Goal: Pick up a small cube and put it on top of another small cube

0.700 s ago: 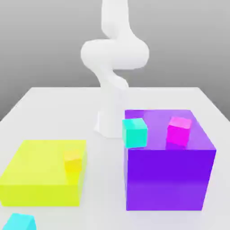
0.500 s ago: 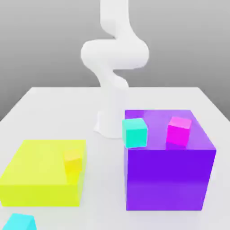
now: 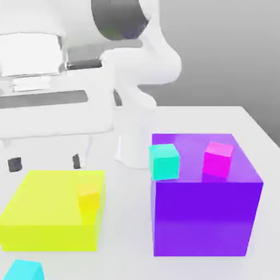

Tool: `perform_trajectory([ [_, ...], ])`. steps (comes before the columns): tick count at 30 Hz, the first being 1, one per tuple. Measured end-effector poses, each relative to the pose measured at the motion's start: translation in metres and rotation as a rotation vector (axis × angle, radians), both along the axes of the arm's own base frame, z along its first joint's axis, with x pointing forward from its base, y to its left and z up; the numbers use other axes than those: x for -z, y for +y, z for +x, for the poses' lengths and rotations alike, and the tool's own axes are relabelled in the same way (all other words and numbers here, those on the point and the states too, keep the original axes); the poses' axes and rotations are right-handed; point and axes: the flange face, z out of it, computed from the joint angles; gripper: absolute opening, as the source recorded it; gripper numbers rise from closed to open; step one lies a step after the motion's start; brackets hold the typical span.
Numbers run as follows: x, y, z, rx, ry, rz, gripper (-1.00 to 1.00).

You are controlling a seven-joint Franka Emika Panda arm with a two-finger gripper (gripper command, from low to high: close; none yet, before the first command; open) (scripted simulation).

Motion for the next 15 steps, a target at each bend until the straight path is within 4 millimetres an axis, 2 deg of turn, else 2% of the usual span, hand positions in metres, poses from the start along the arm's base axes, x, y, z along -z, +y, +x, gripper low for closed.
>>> perform_trajectory([
  [5, 0.081, -0.031, 0.001, 0.016, 0.112, -0.019, 0.00],
  [10, 0.159, -0.067, -0.014, 0.035, 0.225, -0.054, 0.00],
  [14, 0.221, -0.076, -0.018, 0.037, 0.252, -0.066, 0.00],
  [15, 0.235, -0.076, -0.019, 0.038, 0.254, -0.065, -1.00],
])
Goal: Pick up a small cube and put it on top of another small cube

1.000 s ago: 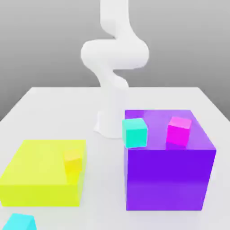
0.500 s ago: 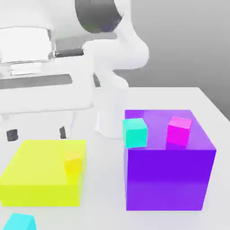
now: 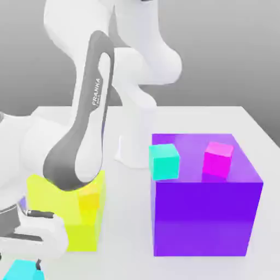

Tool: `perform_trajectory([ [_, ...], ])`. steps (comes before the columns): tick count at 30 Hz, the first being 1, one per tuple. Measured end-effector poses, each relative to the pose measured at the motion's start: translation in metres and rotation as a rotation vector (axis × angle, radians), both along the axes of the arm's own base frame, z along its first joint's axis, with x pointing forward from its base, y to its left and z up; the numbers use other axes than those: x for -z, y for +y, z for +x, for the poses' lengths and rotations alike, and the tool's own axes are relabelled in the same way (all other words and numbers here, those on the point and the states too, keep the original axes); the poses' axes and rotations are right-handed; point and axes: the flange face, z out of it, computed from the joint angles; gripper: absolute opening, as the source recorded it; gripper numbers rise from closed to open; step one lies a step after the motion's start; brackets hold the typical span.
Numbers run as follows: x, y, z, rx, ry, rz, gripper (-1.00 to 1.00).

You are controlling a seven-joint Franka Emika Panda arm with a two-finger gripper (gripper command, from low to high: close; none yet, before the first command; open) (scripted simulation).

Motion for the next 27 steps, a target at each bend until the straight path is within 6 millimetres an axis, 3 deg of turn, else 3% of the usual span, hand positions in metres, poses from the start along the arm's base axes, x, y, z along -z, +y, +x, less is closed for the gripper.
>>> perform_trajectory([
  [6, 0.007, 0.000, -0.001, 0.000, 0.001, 0.001, -1.00],
  [8, -0.008, 0.000, 0.000, 0.000, 0.001, 0.000, -1.00],
  [11, -0.050, 0.006, 0.001, -0.016, 0.000, 0.007, -1.00],
  [13, -0.073, 0.036, 0.009, -0.099, -0.003, 0.034, -1.00],
  [19, -0.143, 0.151, 0.016, -0.431, -0.011, 0.105, -1.00],
  [25, -0.212, 0.274, -0.013, -0.811, -0.009, 0.123, -1.00],
  [27, -0.234, 0.300, -0.029, -0.915, -0.008, 0.115, -1.00],
])
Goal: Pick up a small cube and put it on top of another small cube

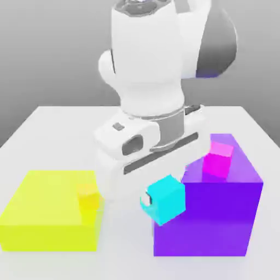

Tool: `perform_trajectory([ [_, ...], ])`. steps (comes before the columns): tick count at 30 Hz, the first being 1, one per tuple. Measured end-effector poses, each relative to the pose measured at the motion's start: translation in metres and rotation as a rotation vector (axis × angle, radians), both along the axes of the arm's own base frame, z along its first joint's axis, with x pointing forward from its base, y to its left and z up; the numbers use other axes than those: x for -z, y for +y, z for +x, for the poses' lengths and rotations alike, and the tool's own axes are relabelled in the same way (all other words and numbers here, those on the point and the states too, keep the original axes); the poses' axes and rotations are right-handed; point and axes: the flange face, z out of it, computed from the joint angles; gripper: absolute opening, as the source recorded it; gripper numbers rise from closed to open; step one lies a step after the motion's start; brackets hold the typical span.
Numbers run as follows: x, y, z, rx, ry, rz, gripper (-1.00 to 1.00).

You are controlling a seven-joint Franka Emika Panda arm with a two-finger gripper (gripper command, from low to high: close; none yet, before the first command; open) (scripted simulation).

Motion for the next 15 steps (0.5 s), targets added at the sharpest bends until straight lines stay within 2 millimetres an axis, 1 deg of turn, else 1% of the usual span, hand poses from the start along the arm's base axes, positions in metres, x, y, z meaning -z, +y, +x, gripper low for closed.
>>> perform_trajectory([
  [3, -0.031, 0.034, -0.029, -0.153, -0.017, -0.019, -1.00],
  [6, -0.061, 0.068, -0.064, -0.314, -0.038, -0.051, -1.00],
  [7, -0.070, 0.078, -0.076, -0.366, -0.047, -0.064, -1.00],
  [8, -0.074, 0.086, -0.087, -0.409, -0.054, -0.076, -1.00],
  [9, -0.069, 0.090, -0.092, -0.431, -0.058, -0.082, -1.00],
  [10, -0.058, 0.092, -0.094, -0.442, -0.060, -0.086, -1.00],
  [12, -0.031, 0.093, -0.097, -0.450, -0.061, -0.088, -1.00],
  [13, -0.023, 0.093, -0.097, -0.451, -0.061, -0.089, 1.00],
  [15, -0.023, 0.093, -0.097, -0.451, -0.061, -0.089, 1.00],
])
